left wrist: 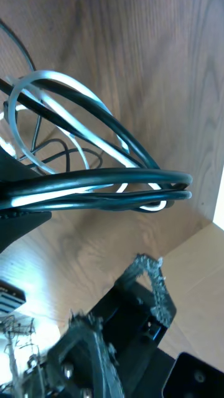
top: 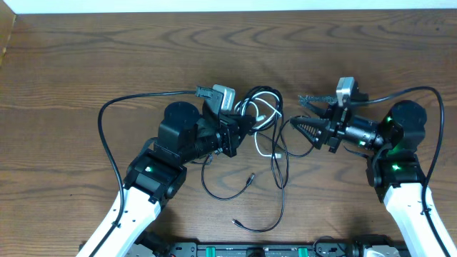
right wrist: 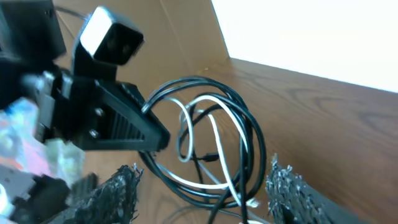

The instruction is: Untangle cables

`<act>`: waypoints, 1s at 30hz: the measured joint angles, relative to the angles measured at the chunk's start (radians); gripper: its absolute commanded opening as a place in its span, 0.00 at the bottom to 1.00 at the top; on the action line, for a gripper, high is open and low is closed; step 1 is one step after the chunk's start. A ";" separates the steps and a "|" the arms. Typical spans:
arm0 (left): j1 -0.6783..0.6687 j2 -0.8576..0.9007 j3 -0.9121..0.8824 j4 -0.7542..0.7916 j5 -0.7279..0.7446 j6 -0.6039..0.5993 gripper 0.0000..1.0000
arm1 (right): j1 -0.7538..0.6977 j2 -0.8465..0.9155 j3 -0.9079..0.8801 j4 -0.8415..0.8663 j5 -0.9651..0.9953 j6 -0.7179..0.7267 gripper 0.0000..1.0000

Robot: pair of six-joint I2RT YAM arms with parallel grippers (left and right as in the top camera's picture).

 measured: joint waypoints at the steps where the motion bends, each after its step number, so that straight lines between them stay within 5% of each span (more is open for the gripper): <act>1: 0.000 0.000 0.000 0.000 0.008 0.000 0.08 | 0.000 0.000 0.000 -0.008 0.002 -0.029 0.66; 12: -0.056 0.000 0.000 0.000 0.068 0.000 0.07 | 0.000 0.000 0.000 -0.035 0.053 -0.188 0.63; 30: -0.066 0.000 0.000 0.000 0.078 -0.005 0.07 | 0.035 0.004 0.000 -0.050 0.122 -0.226 0.58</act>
